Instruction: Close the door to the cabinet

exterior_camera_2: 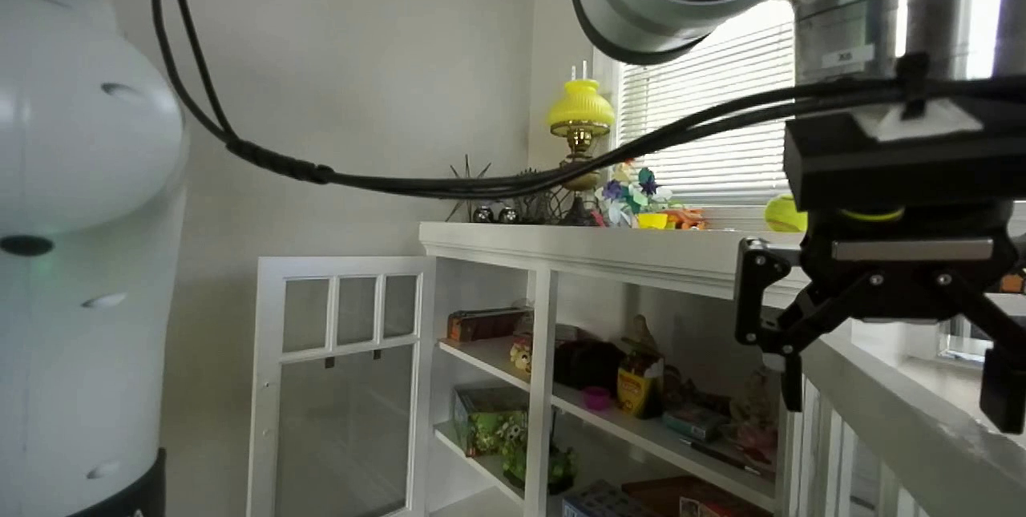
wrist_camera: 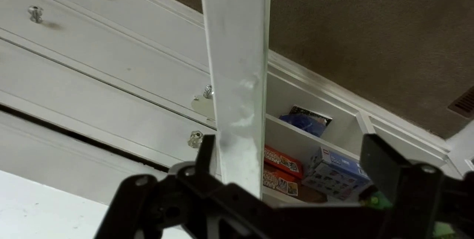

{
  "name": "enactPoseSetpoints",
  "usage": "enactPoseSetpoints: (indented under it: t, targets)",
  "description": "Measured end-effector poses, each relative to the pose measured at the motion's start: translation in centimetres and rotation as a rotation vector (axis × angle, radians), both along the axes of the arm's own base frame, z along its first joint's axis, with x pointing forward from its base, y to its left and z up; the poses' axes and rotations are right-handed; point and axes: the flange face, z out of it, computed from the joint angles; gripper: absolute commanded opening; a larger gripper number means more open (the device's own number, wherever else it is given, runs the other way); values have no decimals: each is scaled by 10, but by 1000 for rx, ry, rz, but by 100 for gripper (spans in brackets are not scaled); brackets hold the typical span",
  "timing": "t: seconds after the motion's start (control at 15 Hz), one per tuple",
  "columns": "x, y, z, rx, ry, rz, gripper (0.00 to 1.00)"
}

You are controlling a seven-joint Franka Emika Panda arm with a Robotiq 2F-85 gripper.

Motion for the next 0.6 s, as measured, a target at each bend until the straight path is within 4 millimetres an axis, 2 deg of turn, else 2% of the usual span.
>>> enactPoseSetpoints:
  t: [0.6]
  targets:
    - [0,0,-11,27,9,17,100]
